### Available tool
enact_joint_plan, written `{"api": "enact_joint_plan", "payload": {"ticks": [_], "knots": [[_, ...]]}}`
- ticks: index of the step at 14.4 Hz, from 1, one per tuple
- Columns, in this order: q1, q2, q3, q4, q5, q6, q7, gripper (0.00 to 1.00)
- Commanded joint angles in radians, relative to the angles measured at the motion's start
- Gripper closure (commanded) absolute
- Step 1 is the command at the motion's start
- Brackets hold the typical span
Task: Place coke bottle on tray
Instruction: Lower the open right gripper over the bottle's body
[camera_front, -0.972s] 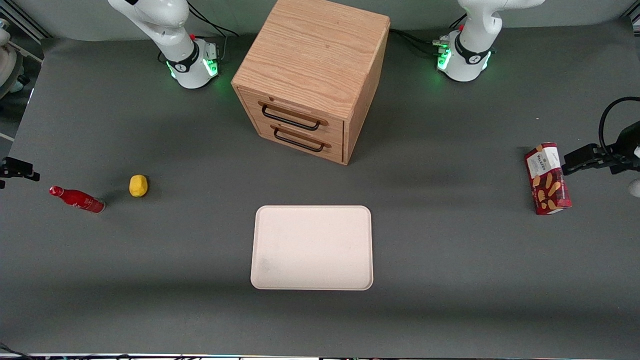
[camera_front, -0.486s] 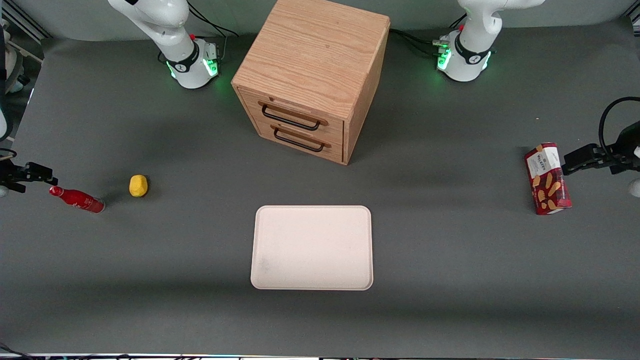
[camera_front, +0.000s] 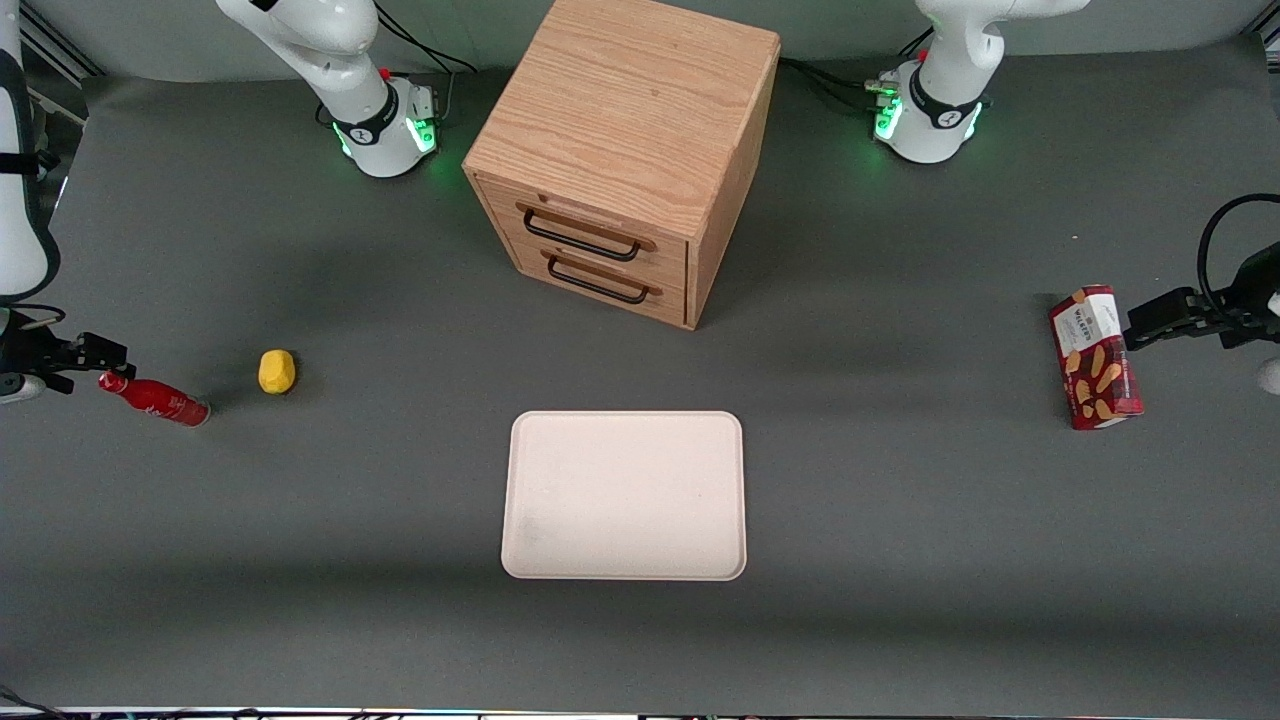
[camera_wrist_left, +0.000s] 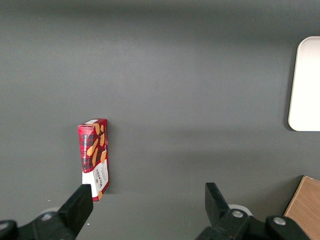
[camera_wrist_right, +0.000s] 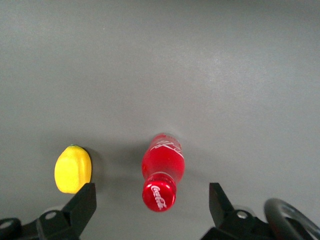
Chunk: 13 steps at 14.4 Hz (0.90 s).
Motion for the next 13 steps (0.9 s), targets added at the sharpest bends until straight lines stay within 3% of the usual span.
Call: {"api": "enact_joint_plan", "payload": {"ticks": [1,8,10,13], "knots": [[0.003,0.024,-0.007,-0.004,0.038,0.037,-0.041,0.00],[0.003,0.038,-0.007,-0.004,0.041,0.044,-0.043,0.00],[0.003,0.036,-0.007,-0.004,0.041,0.037,-0.043,0.21],[0.003,0.035,-0.007,-0.002,0.041,0.035,-0.070,0.64]]}}
